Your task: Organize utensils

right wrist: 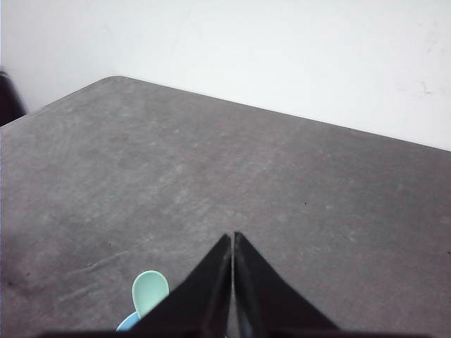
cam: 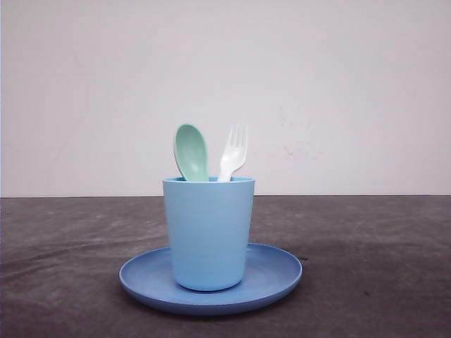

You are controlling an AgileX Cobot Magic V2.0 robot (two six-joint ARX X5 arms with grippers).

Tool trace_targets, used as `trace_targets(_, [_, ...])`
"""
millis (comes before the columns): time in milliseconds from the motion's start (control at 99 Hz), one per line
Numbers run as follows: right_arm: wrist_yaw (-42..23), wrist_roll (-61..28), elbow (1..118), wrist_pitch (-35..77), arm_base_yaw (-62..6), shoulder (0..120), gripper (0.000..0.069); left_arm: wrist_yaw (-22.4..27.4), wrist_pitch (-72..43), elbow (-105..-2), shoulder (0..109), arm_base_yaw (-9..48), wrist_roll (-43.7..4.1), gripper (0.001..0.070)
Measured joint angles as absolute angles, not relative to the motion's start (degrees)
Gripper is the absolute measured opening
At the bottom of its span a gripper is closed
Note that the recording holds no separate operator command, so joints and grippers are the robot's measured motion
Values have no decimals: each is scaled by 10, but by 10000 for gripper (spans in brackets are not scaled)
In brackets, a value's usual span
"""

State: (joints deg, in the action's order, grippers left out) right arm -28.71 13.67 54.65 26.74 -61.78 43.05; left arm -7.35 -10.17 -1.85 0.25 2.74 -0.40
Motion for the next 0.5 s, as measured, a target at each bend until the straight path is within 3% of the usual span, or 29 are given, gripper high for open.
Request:
trace_targets(263, [-314, 69, 547, 223, -576, 430, 4, -74, -102, -18, 3, 27, -4, 20])
trace_targets(505, [-279, -20, 547, 199, -399, 425, 4, -74, -102, -18, 3, 27, -4, 20])
